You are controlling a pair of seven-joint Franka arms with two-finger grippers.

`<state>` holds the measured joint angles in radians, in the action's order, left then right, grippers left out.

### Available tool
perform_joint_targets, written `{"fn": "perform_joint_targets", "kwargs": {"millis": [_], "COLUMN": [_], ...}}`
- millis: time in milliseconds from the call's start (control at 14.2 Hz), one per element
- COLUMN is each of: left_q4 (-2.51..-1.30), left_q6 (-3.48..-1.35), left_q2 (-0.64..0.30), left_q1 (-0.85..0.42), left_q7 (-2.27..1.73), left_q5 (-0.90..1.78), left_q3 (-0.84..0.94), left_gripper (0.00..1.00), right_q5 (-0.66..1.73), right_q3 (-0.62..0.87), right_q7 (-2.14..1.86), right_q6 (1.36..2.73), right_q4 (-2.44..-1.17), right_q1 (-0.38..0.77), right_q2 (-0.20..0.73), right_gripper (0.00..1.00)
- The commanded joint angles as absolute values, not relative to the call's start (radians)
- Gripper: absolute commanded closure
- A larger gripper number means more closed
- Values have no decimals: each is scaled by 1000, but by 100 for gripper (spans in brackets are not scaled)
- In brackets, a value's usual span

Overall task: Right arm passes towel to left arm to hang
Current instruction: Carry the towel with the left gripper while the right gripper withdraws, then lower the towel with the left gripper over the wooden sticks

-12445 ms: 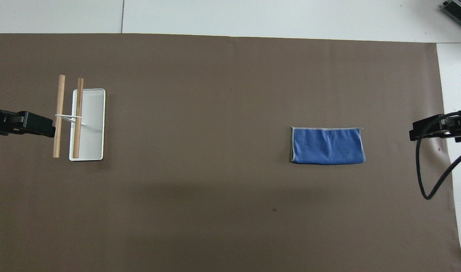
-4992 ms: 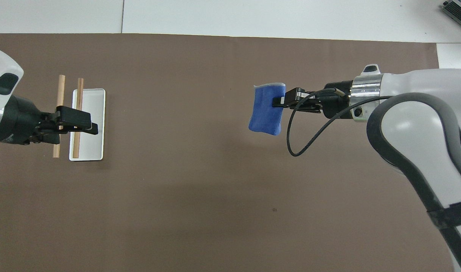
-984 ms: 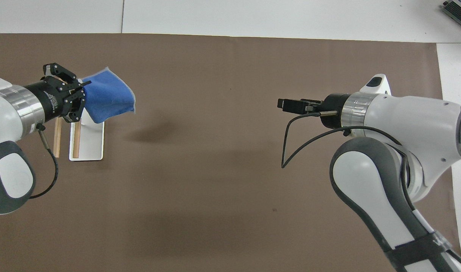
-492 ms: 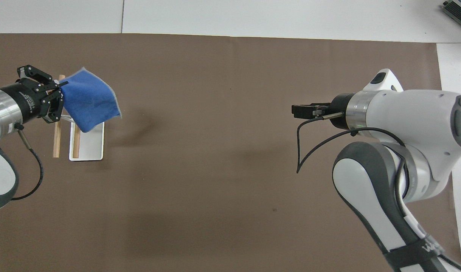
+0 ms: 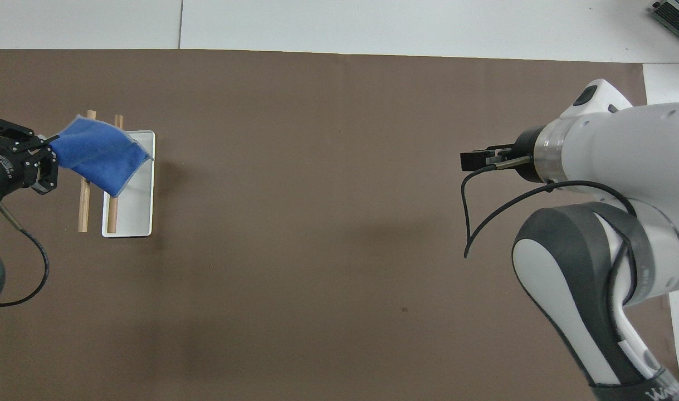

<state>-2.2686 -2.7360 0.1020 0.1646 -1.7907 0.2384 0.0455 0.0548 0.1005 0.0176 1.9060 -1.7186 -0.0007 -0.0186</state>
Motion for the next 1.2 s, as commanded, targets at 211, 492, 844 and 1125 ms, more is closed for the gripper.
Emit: {"fn": "perform_joint_targets", "kwargs": {"millis": [211, 492, 844, 1125], "left_q4": [-2313, -2321, -2322, -2322], "left_q6": [-2744, -2741, -2717, -2704], "left_q2": [124, 127, 126, 126], "left_q1": [201, 193, 187, 192], "left_q7": [-1910, -1945, -2028, -2081], "left_q5": [210, 210, 210, 210], "left_q3": [57, 58, 60, 60], "left_gripper": [100, 100, 100, 99], "right_q5": [31, -25, -61, -57], "right_q3": [-12, -66, -71, -71], "right_q7": [28, -38, -29, -37], "right_q6": [1745, 1574, 1477, 1473], "right_q4": [-1631, -1499, -1561, -1571], "right_q1": [6, 6, 9, 6], "right_q2": [-60, -48, -81, -87], "right_gripper": [0, 0, 0, 0]}}
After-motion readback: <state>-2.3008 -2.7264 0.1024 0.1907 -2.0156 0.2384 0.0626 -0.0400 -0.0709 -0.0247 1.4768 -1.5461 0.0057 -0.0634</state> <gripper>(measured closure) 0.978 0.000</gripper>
